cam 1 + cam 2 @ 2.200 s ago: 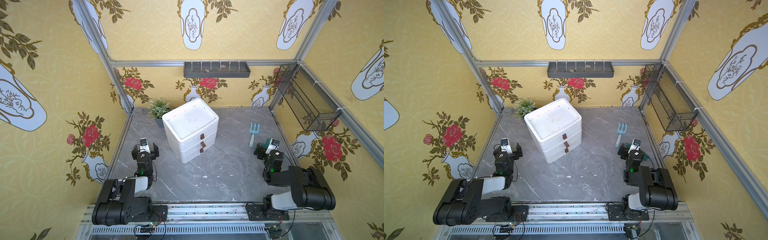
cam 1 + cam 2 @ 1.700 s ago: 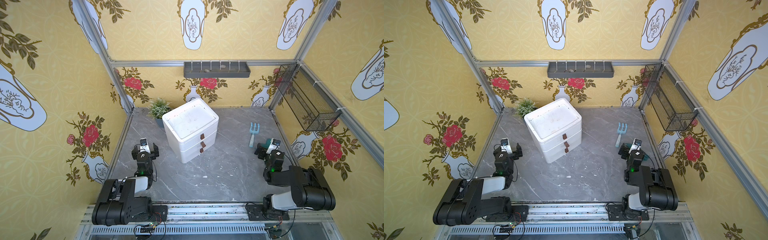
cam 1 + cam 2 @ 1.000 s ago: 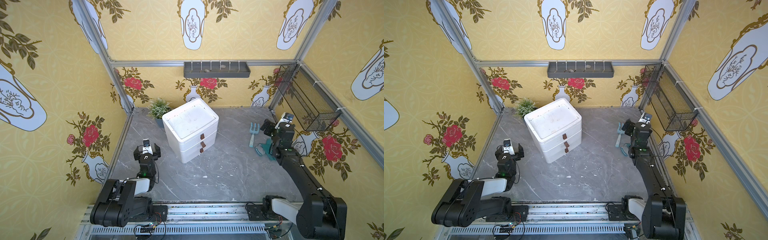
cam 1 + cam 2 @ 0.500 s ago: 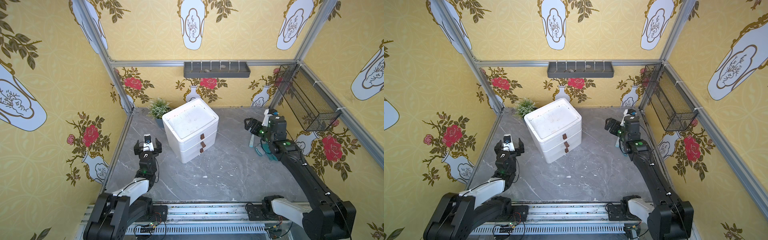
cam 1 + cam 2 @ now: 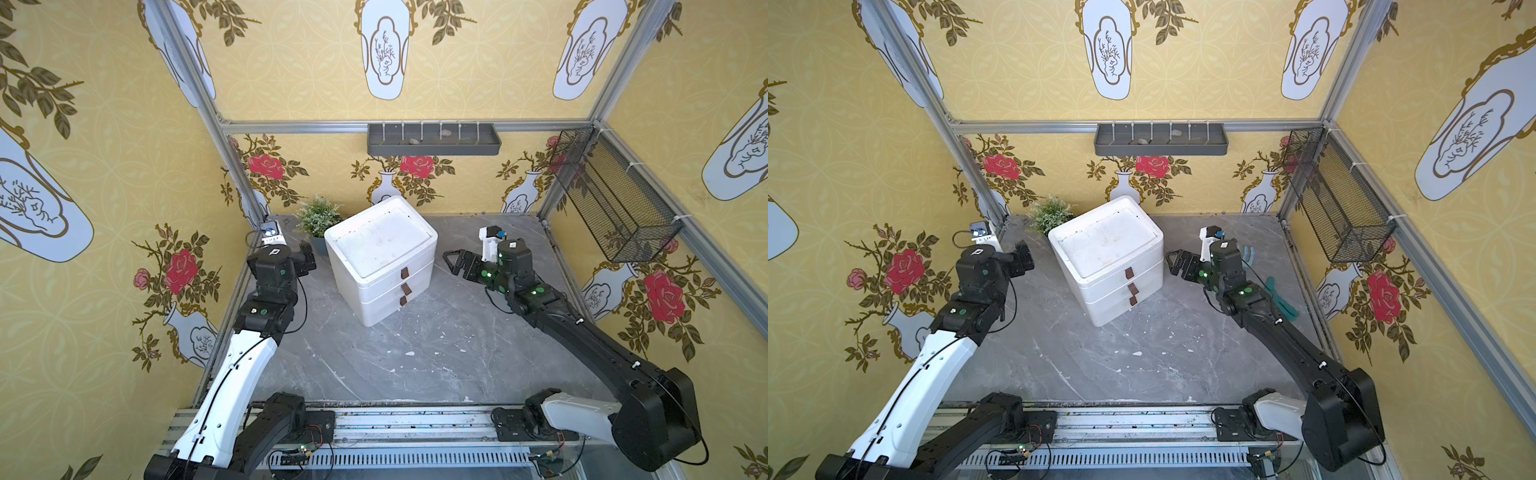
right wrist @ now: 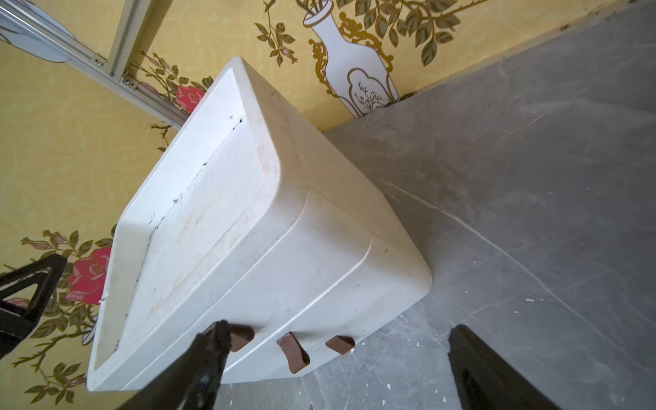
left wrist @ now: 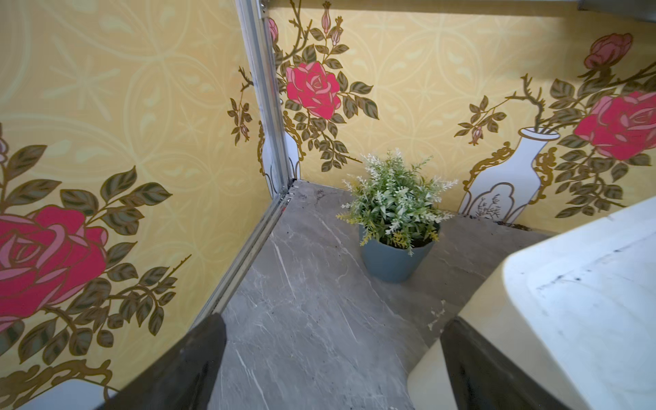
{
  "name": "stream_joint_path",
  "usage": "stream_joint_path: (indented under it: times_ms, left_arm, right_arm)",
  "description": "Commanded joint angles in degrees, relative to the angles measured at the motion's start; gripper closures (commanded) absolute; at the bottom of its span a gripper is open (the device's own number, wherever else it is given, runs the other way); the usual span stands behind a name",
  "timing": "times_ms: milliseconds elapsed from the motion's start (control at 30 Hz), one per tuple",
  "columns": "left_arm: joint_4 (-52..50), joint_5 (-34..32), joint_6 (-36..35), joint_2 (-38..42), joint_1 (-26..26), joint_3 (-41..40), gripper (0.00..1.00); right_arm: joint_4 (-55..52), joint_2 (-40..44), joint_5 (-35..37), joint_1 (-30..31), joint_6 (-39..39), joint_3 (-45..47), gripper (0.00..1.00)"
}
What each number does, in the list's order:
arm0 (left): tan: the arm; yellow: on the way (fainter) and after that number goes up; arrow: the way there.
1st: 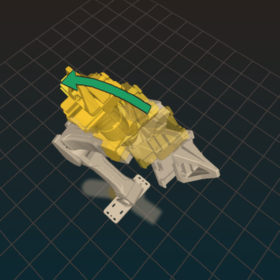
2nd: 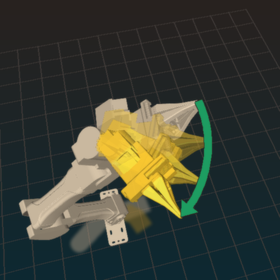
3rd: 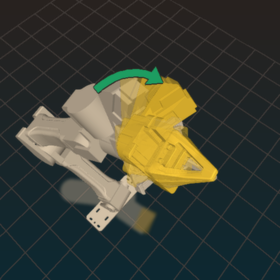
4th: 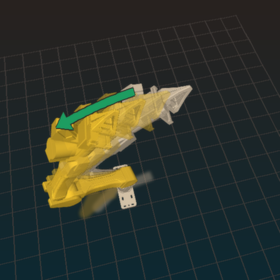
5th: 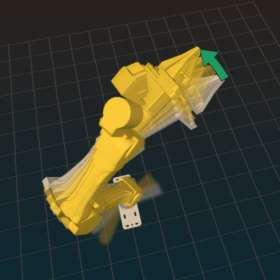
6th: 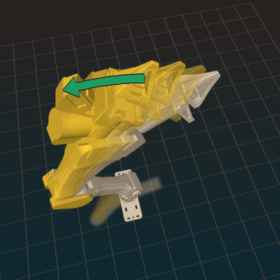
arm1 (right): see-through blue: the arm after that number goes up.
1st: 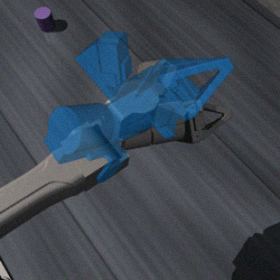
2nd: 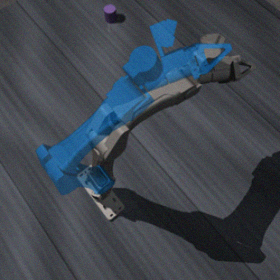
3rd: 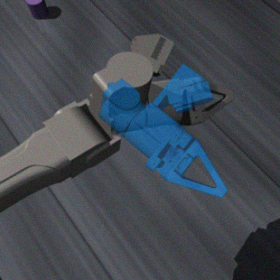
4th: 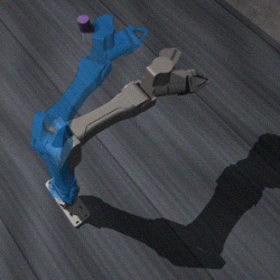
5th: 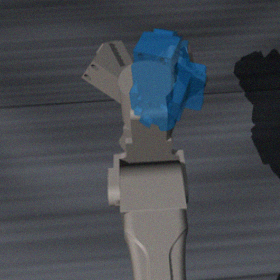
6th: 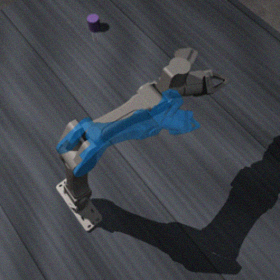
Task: Take the microphone out of the drawer
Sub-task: Adjust the storage box at the center of the board.
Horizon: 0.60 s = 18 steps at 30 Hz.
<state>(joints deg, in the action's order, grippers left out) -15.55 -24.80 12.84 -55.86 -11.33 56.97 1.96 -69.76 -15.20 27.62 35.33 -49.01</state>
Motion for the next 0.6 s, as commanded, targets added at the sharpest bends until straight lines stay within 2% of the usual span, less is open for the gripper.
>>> stream_joint_path:
  times_ms: [0,167,300,433,567]
  left_arm:
    - [-13.8,5.6,4.4,-2.7,0.0,7.5,0.0]
    - [-23.1,13.3,0.4,-11.0,0.0,21.7,0.0]
    - [-28.9,17.5,-6.0,-17.4,0.1,31.7,0.02]
    - [-33.7,21.6,-10.9,-24.0,0.5,40.9,0.08]
    - [-35.6,26.3,-13.2,-29.4,0.7,45.8,0.15]
  right_arm:
    - [15.3,-0.7,-8.1,1.7,5.7,4.3,0.01]
    - [20.4,-2.4,-6.9,6.4,7.7,7.1,0.02]
    - [20.9,-3.2,-5.8,9.4,8.7,7.9,0.03]
    - [22.5,-3.2,-4.3,11.8,10.6,9.9,0.04]
    - [25.9,-2.0,-1.6,14.3,13.0,12.5,0.04]
